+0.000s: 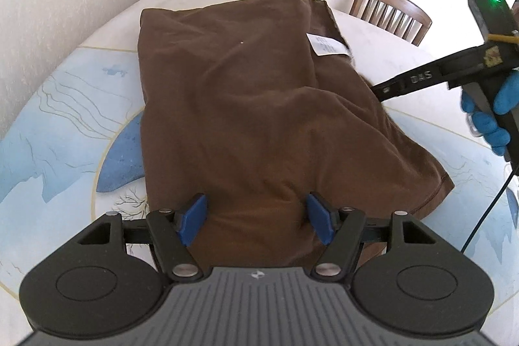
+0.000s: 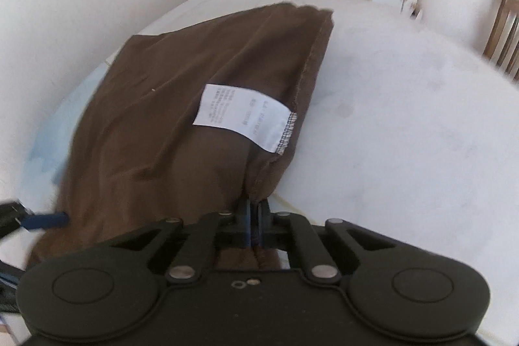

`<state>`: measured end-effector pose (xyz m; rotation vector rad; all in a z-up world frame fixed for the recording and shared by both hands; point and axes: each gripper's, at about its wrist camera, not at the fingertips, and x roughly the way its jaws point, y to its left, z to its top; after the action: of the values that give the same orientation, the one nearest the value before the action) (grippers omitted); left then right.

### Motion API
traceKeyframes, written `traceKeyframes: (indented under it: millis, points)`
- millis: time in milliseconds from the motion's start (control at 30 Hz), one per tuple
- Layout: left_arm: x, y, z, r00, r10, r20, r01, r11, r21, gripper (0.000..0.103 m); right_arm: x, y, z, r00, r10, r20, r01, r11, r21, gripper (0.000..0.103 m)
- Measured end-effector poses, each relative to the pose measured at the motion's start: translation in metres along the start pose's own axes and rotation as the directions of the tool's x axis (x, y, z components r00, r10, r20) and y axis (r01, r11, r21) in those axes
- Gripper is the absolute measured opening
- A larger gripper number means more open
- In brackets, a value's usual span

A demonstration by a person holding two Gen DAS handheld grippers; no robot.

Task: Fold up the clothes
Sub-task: 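Lower the folded shirt onto the mat and open both grippers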

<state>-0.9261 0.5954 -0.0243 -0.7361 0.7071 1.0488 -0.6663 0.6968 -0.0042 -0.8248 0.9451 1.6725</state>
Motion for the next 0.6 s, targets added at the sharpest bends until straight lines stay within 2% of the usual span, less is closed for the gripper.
traceKeyframes:
  millis: [100,167,200,367,467,600]
  points:
    - [0.0,0.0,-0.003,1.0,0.0,0.01,0.0,1.0,0.01,0.067,-0.009,-0.009,0.0,0.998,-0.061,0.022,0.062,0.998,-0.007,0.103]
    - [-0.001,-0.001,-0.004,1.0,0.003,0.008,-0.003,1.0,0.015,0.067,-0.007,-0.023,-0.001,0.999,-0.05,-0.003,0.05,0.998,0.042,0.103]
    - [-0.003,-0.001,-0.003,1.0,0.005,0.002,-0.005,1.0,0.009,0.067,-0.007,-0.023,-0.002,0.998,-0.06,-0.006,0.06,0.998,0.032,0.103]
    - [-0.015,-0.003,-0.009,1.0,0.011,-0.015,-0.011,1.0,0.017,0.068,-0.027,-0.004,-0.007,1.0,-0.029,-0.001,0.029,0.999,-0.018,0.103]
    - [-0.022,-0.006,-0.016,1.0,0.021,-0.016,-0.021,0.999,0.038,0.068,-0.042,0.014,-0.017,0.999,0.046,-0.003,-0.046,0.995,-0.087,0.103]
    - [-0.024,-0.008,-0.024,0.999,0.048,-0.017,-0.046,0.997,0.055,0.068,-0.037,0.034,-0.04,0.994,0.078,-0.072,-0.089,0.983,-0.159,0.103]
